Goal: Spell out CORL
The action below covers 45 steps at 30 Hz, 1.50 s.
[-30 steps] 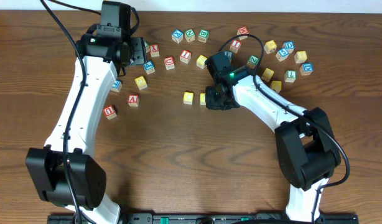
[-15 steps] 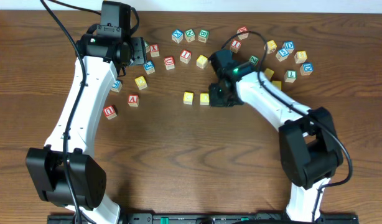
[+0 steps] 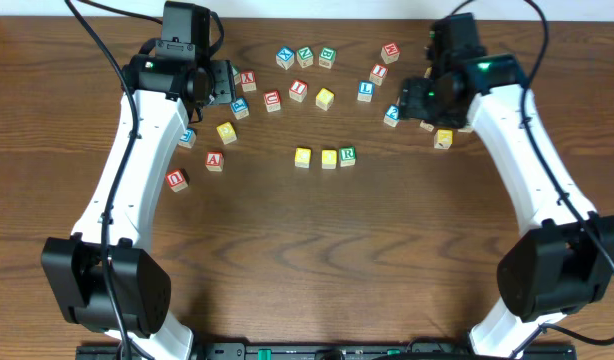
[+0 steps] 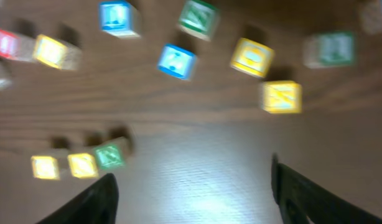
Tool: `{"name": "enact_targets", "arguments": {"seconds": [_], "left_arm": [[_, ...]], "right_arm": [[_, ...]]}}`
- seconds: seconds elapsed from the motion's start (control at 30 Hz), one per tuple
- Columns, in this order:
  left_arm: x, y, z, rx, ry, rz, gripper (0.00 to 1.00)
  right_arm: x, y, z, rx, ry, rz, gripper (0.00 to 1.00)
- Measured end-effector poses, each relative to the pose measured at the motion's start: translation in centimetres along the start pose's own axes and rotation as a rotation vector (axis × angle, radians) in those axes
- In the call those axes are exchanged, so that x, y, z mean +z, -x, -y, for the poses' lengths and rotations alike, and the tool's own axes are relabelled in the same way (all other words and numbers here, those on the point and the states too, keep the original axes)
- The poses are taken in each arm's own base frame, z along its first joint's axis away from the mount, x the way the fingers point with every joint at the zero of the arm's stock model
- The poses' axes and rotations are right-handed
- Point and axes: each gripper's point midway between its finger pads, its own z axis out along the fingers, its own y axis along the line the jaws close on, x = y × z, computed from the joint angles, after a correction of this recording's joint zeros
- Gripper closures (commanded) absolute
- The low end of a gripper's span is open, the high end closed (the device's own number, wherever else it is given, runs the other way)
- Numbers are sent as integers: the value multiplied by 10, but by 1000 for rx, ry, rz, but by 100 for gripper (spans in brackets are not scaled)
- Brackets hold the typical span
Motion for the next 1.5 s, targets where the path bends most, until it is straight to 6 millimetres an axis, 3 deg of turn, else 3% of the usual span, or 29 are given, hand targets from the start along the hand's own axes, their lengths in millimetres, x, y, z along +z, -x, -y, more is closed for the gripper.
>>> {"name": "enact_targets", "arguments": {"seconds": [0.2, 0.43, 0.93, 0.97, 1.0, 1.13, 1.17, 1.5], "left_arm": [[0, 0, 0, 0, 0, 0, 33], [0, 0, 0, 0, 0, -2, 33], [0, -5, -1, 2, 4, -19, 31], [0, -5, -1, 2, 4, -19, 20], [0, -5, -1, 8, 5, -19, 15], [0, -5, -1, 5, 4, -20, 12], [0, -5, -1, 5, 5, -20, 2], [0, -5, -1, 5, 5, -20, 2]], "right_arm": [[-20, 8, 38, 5, -40, -21, 1], [-33, 22, 63, 22, -55, 11, 1], [-32, 43, 68, -22, -78, 90, 2], [-30, 44, 69, -23, -80, 89, 2], [-28, 45, 69, -25, -84, 87, 2], [-11, 44, 74, -31, -108, 57, 2], [-8, 44, 76, -32, -115, 51, 2], [-3, 39, 79, -38, -132, 25, 3]]}}
